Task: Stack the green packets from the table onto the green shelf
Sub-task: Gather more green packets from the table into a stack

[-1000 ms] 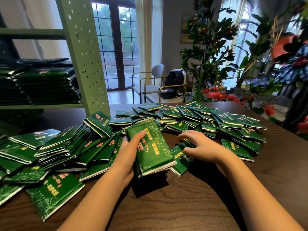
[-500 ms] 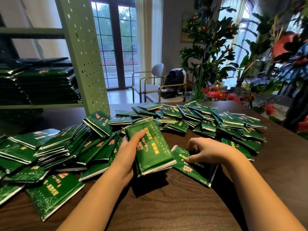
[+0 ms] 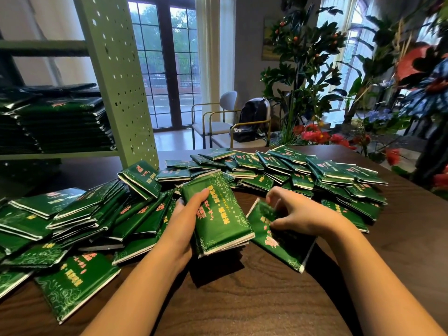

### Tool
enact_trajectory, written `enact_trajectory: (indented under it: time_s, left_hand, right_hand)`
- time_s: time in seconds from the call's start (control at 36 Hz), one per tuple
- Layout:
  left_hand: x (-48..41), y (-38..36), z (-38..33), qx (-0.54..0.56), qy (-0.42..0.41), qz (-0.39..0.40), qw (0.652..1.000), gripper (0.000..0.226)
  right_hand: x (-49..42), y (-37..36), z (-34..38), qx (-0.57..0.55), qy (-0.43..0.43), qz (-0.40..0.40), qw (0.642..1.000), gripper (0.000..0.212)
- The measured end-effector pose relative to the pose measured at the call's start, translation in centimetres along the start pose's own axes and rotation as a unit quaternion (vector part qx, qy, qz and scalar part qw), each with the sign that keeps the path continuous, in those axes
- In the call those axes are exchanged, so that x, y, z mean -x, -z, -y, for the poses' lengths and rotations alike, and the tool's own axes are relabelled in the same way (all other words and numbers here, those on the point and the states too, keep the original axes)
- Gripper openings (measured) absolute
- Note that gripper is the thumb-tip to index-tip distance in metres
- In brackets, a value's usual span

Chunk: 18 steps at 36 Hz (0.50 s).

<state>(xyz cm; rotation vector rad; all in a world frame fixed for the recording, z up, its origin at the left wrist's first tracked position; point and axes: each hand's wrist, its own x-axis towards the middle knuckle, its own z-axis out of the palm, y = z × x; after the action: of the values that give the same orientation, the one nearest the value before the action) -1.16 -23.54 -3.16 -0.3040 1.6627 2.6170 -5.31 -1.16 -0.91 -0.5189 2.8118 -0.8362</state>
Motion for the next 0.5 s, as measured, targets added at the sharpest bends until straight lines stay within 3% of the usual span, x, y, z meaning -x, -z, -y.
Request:
enact_trajectory:
  time_s: [0.17, 0.31, 0.39, 0.5]
  left_hand:
    - [-0.3, 0.1, 0.3, -0.008, -0.004, -0.007, 1.000, 0.057]
    - [-0.3, 0.1, 0.3, -0.024, 0.000, -0.013, 1.000, 0.061]
    - [-0.1, 0.0, 0.3, -0.031, -0.009, -0.008, 0.999, 0.064]
    - [-0.4, 0.0, 0.6, -0.085, -0.049, -0.010, 0.995, 0.123]
  right_hand:
    - [0.1, 0.5, 0.5, -0.157, 0.041, -0.136, 0.977, 0.038]
    - [0.1, 0.8, 1.2, -0.421, 0.056, -0.204, 0.882, 0.027]
    - [0.3, 0.8, 1.7, -0.512, 0.053, -0.192, 0.836, 0.039]
    - [0.2, 0.0, 2.8, -0.491, 0.085, -0.178, 0.849, 0.058]
